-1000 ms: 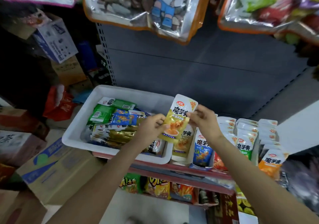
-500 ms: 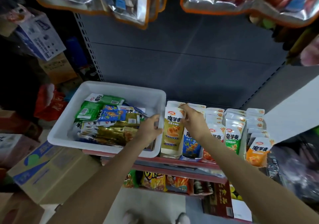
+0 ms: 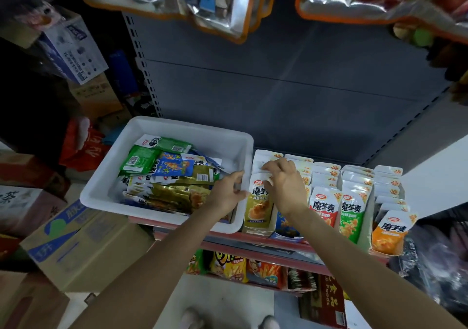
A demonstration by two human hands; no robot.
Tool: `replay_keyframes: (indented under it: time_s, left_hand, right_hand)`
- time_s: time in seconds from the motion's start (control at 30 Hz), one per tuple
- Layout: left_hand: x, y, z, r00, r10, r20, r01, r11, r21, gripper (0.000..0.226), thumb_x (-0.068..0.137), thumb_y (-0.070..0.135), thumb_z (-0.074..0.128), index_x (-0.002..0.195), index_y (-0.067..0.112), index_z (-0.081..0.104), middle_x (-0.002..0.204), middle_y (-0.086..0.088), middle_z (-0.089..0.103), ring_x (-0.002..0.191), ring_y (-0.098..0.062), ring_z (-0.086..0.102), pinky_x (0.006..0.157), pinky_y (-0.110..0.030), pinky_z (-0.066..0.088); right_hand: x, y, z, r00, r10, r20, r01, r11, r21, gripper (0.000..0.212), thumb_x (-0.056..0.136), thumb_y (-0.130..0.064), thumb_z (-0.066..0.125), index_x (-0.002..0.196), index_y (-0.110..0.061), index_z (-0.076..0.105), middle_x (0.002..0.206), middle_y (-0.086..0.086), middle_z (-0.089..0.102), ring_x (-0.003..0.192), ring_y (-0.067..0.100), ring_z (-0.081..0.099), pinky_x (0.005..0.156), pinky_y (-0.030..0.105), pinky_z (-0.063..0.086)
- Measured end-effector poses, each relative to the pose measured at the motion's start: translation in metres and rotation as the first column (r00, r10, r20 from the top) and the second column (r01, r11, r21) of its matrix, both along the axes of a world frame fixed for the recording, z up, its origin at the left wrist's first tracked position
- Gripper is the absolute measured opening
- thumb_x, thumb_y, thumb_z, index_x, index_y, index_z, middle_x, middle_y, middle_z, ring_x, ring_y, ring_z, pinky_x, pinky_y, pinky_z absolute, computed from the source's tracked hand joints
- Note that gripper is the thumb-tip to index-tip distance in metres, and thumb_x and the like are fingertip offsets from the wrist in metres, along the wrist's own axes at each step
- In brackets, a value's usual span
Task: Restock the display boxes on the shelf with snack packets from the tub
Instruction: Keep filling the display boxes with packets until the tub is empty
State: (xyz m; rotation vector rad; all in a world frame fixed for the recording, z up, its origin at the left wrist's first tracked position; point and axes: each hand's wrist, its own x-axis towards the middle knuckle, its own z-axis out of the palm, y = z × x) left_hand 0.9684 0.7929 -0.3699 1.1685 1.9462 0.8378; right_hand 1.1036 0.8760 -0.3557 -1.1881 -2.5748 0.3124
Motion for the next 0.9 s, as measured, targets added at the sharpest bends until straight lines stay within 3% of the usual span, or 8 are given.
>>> replay_keyframes:
  time_s: [0.13,0.23,0.3,0.4,0.53,0.63,0.77,0.9]
  left_hand:
    - [-0.017,-0.017,-0.004,0.992,0.028,-0.119,-0.024,0.999,0.037,0.031,0.092,0.016,0.058,0.123,0.015,0.057,0.113,0.007,0.061,0.101,-0.013,0.062,0.081,-0.023,0.048]
    - [-0.046,-0.036,-0.007,0.957,0.117,-0.266,-0.104,0.993,0.060,0.029,0.091,0.012,0.057,0.120,0.015,0.059,0.110,-0.001,0.065,0.086,-0.010,0.062,0.066,-0.015,0.047]
    - [-0.069,-0.047,-0.009,0.912,0.110,-0.395,-0.118,0.993,0.004,0.039,0.088,0.011,0.061,0.127,0.016,0.056,0.120,-0.006,0.061,0.100,-0.017,0.060,0.079,-0.026,0.053]
    - [-0.094,-0.062,-0.007,0.845,-0.042,-0.534,-0.077,0.977,-0.198,0.052,0.088,0.025,0.064,0.137,0.023,0.046,0.139,-0.002,0.048,0.127,-0.024,0.043,0.100,-0.040,0.044]
    - [-0.107,-0.075,-0.004,0.868,-0.152,-0.473,-0.022,0.940,-0.341,0.061,0.090,0.032,0.060,0.145,0.028,0.033,0.153,-0.002,0.029,0.139,-0.024,0.027,0.109,-0.042,0.031]
    - [-0.109,-0.078,-0.002,0.882,-0.138,-0.451,-0.022,0.943,-0.331,0.061,0.090,0.034,0.059,0.144,0.027,0.034,0.152,-0.003,0.031,0.139,-0.024,0.028,0.108,-0.041,0.032]
    - [-0.105,-0.073,0.001,0.907,0.027,-0.420,-0.103,0.982,-0.160,0.059,0.089,0.027,0.063,0.142,0.021,0.038,0.142,-0.006,0.045,0.132,-0.025,0.038,0.105,-0.039,0.038]
    - [-0.093,-0.061,0.011,0.961,0.028,-0.277,-0.028,1.000,0.001,0.056,0.089,0.025,0.063,0.140,0.020,0.043,0.138,-0.004,0.048,0.124,-0.016,0.043,0.102,-0.029,0.034]
  right_hand:
    - [-0.020,-0.019,0.008,0.972,0.208,-0.110,-0.213,0.977,-0.028,0.028,0.081,-0.001,0.064,0.108,-0.006,0.065,0.108,0.012,0.057,0.098,0.029,0.055,0.078,0.036,0.053]
    - [-0.049,-0.031,0.011,0.951,0.309,-0.007,-0.305,0.932,-0.197,0.031,0.090,-0.008,0.053,0.121,-0.011,0.056,0.120,0.009,0.050,0.103,0.027,0.057,0.087,0.039,0.051]
    - [-0.072,-0.037,0.007,0.941,0.321,0.103,-0.280,0.914,-0.293,0.029,0.091,-0.007,0.050,0.121,-0.009,0.054,0.121,0.011,0.048,0.106,0.029,0.056,0.089,0.040,0.051]
    - [-0.099,-0.046,-0.005,0.881,0.328,0.342,-0.199,0.910,-0.363,0.033,0.091,-0.003,0.050,0.124,-0.006,0.052,0.123,0.015,0.052,0.110,0.031,0.056,0.089,0.040,0.052]
    - [-0.114,-0.054,-0.012,0.803,0.313,0.507,-0.121,0.919,-0.374,0.032,0.091,0.001,0.048,0.121,-0.005,0.053,0.123,0.015,0.056,0.112,0.031,0.057,0.089,0.041,0.049]
    - [-0.118,-0.053,-0.010,0.869,0.260,0.421,-0.123,0.938,-0.325,0.029,0.088,0.002,0.051,0.114,-0.008,0.059,0.117,0.014,0.061,0.107,0.031,0.061,0.085,0.039,0.052]
    - [-0.112,-0.041,0.005,0.992,0.112,0.056,-0.076,0.895,-0.440,0.018,0.085,-0.005,0.061,0.098,-0.016,0.067,0.103,0.006,0.068,0.093,0.023,0.063,0.079,0.031,0.052]
    - [-0.095,-0.030,0.036,0.960,0.011,-0.280,-0.159,0.846,-0.510,0.016,0.078,-0.007,0.074,0.089,-0.017,0.069,0.088,-0.006,0.066,0.079,0.007,0.060,0.071,0.011,0.045]
